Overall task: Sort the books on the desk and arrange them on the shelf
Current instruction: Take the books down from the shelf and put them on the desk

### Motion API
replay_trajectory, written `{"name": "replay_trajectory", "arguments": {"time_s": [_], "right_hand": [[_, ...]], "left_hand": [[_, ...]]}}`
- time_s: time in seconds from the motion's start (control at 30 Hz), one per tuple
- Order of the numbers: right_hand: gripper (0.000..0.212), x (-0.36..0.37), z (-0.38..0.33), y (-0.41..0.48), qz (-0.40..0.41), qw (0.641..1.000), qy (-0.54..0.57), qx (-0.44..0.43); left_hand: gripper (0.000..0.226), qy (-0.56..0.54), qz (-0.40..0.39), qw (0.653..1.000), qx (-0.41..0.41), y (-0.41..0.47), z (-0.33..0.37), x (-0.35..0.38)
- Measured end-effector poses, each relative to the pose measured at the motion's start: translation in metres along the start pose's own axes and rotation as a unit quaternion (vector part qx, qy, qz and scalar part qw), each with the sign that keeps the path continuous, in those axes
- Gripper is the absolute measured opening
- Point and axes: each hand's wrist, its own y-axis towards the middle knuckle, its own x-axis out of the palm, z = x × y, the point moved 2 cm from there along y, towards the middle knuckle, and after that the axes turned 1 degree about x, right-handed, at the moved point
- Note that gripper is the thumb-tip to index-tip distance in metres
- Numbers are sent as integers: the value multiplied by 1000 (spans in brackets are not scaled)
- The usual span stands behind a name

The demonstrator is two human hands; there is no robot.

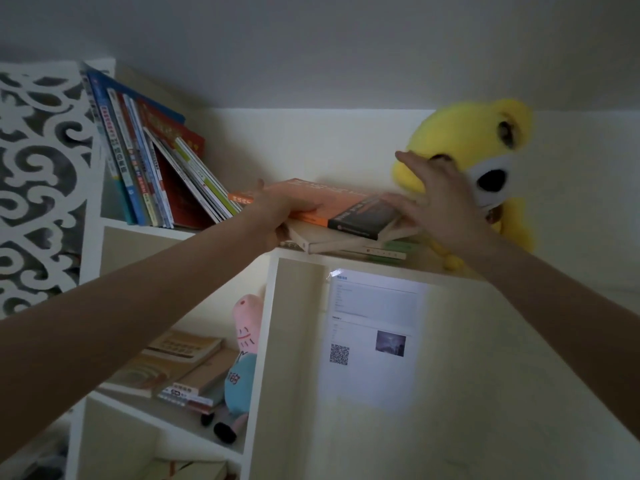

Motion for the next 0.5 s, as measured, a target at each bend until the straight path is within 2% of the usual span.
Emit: {"name": "replay_trajectory", "arguments": {"time_s": [0.03,0.1,0.13,0.2,0.23,0.27,0.33,0.37,0.43,0.5], "right_hand": [[69,0,13,4,15,999,-41,13],[67,-7,38,10,14,995,-56,81],[64,-12,52,11,5,989,-97,109],[59,-28,83,8,-13,965,-204,165],[55,-37,98,7,-8,952,-239,190],[51,-44,111,5,9,938,-271,217],[49,-55,128,2,66,907,-324,260],[52,-59,128,0,97,901,-336,257],[55,-61,113,-3,156,919,-318,172],[56,-53,88,6,147,957,-236,83]], "left_hand": [[99,7,3,1000,1,-3,1,0],[89,13,-3,1000,-4,-9,4,2],[80,16,-6,1000,-11,-9,4,2],[48,15,-5,999,-28,-10,6,2],[44,17,-3,999,-29,-10,8,3],[54,12,-5,1000,-28,-8,8,2],[92,-1,-1,1000,-17,-3,8,2],[99,-6,0,1000,-12,0,8,3],[96,-8,-5,1000,-13,2,8,4],[96,-10,-12,1000,-12,4,9,7]]}}
